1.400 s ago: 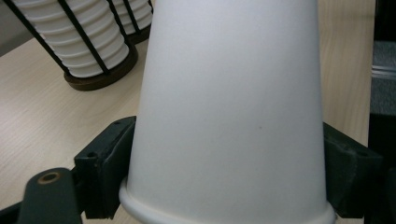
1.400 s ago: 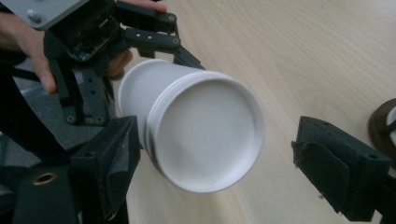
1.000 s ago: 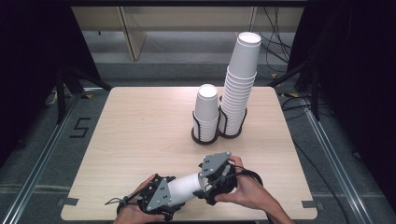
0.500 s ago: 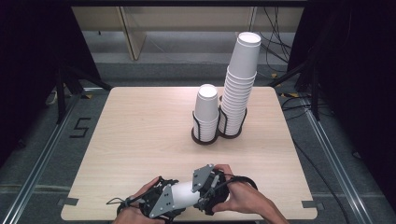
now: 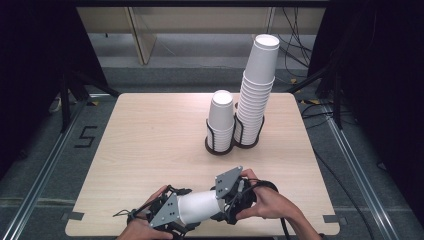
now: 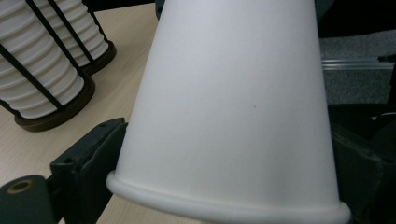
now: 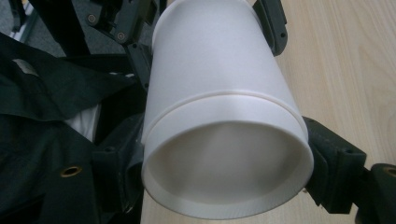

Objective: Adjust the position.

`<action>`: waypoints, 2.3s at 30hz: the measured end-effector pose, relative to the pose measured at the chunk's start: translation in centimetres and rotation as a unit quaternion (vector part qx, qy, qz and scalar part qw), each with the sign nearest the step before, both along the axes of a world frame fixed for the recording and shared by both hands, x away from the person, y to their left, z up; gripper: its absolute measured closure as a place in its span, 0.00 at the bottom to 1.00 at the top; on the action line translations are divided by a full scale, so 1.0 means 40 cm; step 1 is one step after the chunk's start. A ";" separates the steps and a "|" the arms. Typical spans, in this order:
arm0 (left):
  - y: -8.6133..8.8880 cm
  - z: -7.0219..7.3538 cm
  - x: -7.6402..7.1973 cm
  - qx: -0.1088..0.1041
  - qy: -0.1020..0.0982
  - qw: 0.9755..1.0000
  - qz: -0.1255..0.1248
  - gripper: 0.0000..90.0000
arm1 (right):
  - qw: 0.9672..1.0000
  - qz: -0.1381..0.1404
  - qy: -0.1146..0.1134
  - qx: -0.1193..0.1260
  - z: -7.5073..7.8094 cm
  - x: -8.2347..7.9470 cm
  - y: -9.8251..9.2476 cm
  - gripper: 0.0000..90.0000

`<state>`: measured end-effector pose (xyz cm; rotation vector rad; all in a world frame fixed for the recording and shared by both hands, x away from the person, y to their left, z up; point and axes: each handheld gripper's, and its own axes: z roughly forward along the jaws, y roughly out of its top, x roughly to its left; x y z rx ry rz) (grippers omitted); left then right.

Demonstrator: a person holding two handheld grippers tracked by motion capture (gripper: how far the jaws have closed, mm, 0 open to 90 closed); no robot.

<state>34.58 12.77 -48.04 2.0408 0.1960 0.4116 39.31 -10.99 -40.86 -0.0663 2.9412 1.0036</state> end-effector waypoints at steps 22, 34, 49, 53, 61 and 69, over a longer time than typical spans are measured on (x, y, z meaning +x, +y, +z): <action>0.014 0.030 -0.005 -0.004 -0.001 1.000 -0.011 0.20 | 1.000 -0.013 0.010 -0.004 0.008 -0.003 -0.010 0.24; -0.005 0.040 -0.015 0.027 0.003 1.000 0.000 0.19 | 0.985 -0.016 -0.122 -0.121 0.020 -0.065 0.061 0.20; 0.000 0.035 -0.011 0.016 -0.001 1.000 -0.006 0.12 | 0.981 0.020 -0.135 -0.134 -0.006 -0.061 0.088 0.27; 0.010 0.031 -0.005 -0.024 0.005 1.000 -0.001 0.10 | 0.988 0.034 -0.115 -0.099 0.000 -0.039 0.069 0.27; 0.027 0.032 0.009 -0.105 0.044 0.994 0.009 0.09 | 0.997 0.029 -0.061 -0.029 0.004 -0.010 0.025 0.27; 0.039 0.038 0.015 -0.145 0.071 0.987 0.015 0.09 | 0.998 0.040 -0.033 0.047 -0.008 0.028 -0.007 0.27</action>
